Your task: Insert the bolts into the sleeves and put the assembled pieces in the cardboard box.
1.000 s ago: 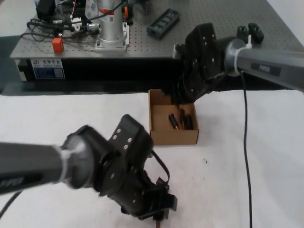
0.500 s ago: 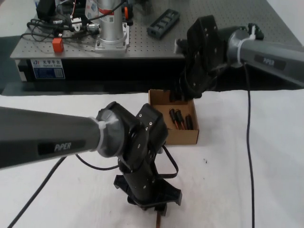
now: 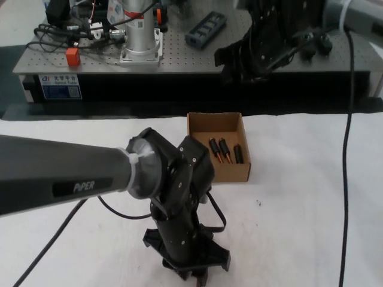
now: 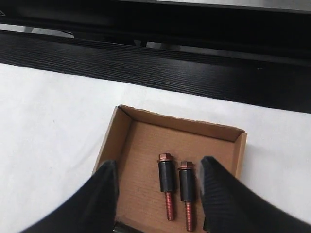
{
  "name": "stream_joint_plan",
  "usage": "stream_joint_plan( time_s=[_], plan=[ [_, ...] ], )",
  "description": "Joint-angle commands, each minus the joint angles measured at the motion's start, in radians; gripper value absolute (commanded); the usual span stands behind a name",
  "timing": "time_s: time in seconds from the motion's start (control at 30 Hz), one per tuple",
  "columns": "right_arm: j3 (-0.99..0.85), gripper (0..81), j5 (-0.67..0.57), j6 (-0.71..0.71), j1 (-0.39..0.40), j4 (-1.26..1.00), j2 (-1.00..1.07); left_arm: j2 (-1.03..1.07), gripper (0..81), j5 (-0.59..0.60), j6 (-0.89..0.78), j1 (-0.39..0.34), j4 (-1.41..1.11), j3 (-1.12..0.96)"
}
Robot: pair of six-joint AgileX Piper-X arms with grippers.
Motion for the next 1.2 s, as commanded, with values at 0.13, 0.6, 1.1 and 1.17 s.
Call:
stream_joint_plan(
  time_s=[0.13, 0.6, 1.1, 1.17],
  plan=[
    [-0.010, 37.9, -0.008, -0.027, -0.007, 0.078, -0.065, 0.046, 4.1, -0.002, 0.027, -0.034, -0.011, 0.014],
    [0.164, 37.9, -0.008, -0.180, -0.007, 0.265, -0.246, -0.013, 0.2, -0.220, 0.071, -0.034, -0.026, 0.019],
    [0.312, 37.9, -0.019, -0.291, 0.245, 0.234, -0.062, -0.714, 0.6, -0.378, 0.095, 0.164, -0.049, 0.382],
    [0.312, 37.1, 0.022, -0.291, 0.284, 0.226, -0.018, -0.784, 0.6, -0.378, 0.095, 0.185, -0.053, 0.403]
  ],
)
